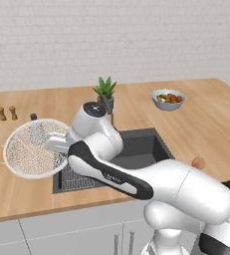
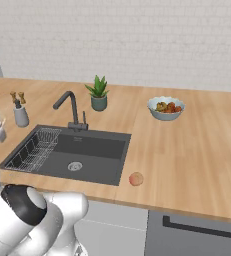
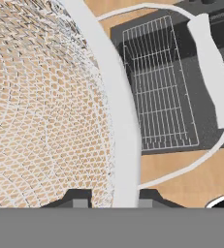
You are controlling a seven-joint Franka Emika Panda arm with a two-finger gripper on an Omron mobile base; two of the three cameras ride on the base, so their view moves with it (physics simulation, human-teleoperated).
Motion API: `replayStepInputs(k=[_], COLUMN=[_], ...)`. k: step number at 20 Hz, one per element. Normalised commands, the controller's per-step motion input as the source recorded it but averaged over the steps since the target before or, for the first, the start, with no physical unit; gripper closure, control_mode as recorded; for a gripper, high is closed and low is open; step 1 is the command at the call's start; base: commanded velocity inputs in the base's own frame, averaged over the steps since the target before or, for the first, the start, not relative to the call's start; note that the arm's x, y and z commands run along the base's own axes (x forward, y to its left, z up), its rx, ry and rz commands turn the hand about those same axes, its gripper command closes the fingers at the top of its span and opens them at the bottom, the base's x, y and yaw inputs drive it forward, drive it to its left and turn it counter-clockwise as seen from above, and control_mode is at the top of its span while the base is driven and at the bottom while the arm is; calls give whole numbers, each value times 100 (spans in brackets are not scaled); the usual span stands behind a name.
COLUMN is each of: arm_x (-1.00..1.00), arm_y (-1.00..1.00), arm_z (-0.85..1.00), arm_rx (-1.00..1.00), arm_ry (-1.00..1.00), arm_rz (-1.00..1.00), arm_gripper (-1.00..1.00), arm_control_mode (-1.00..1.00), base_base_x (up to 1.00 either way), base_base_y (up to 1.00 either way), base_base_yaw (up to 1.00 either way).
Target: Put the colander in the sink, put the peach in the colander, and turn on the sink faucet and pour water over the colander.
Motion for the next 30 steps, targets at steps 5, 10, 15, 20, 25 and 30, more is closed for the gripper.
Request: replayStepInputs(k=[5,10,15,20,25,30], arm_x=[1,16,0,0,0,0], arm_y=[-33,-20,-58,-89,-100,-100], arm_z=[55,28,-10,-20,-10,-3], arm_rx=[-31,-48,-2,10,12,12], arm_ry=[23,26,0,-9,-11,-8], arm_rz=[-15,-16,0,4,2,1], arm_gripper=[100,100,100,100,100,100], arm_control_mode=[-100,-100,-100,-100,-100,-100], base_base_x=[0,0,0,0,0,0], base_base_y=[0,0,0,0,0,0], base_base_yaw=[0,0,0,0,0,0])
